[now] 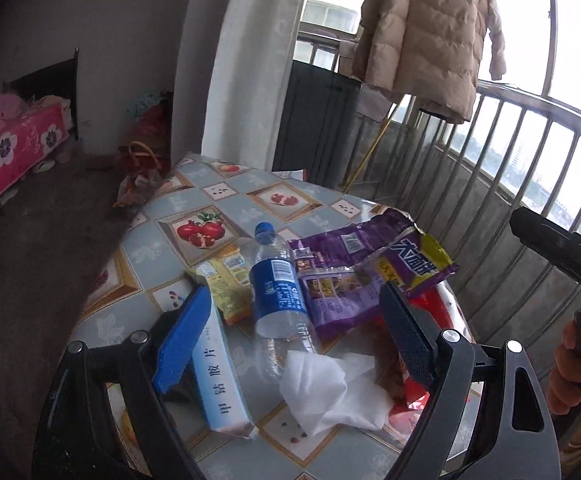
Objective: Collect trash
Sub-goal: 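Move both open tools back to the table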
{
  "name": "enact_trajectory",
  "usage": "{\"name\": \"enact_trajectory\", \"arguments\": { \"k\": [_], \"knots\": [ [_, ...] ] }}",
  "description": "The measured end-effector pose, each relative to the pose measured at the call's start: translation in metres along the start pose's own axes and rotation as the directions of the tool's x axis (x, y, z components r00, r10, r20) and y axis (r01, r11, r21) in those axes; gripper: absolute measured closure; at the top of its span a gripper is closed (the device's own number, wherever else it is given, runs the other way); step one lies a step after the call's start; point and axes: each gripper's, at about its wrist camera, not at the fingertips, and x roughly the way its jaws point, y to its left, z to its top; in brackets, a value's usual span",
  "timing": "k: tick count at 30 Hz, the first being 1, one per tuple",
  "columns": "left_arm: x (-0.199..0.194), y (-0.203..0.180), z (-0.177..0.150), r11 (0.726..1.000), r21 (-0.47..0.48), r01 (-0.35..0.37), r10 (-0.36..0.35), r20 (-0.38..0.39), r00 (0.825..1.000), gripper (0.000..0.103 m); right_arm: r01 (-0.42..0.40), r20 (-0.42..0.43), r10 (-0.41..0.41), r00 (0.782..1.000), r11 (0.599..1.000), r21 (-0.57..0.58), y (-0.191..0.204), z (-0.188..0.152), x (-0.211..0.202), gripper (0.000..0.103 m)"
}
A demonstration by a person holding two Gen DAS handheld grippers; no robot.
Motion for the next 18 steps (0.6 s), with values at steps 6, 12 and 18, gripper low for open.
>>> {"name": "enact_trajectory", "arguments": {
  "k": [6,12,18],
  "knots": [
    [0.020,0.037,-0.008,0.998,-0.057,-0.033,0.027,-0.097,0.995,0.024,-0.061,-0.110,0.061,0.992,0.998,0.003,0.023,-0.008,0.041,0.013],
    [0.040,0.059,-0.012,0.993,-0.117,-0.026,0.006,-0.170,0.985,0.035,-0.086,-0.200,0.094,0.975,0.995,0.047,0.023,-0.019,0.077,0.027],
    [0.051,0.073,-0.015,0.986,-0.168,0.009,-0.047,-0.225,0.973,0.046,-0.102,-0.290,0.129,0.948,0.989,0.106,0.017,-0.031,0.108,0.043]
  ]
}}
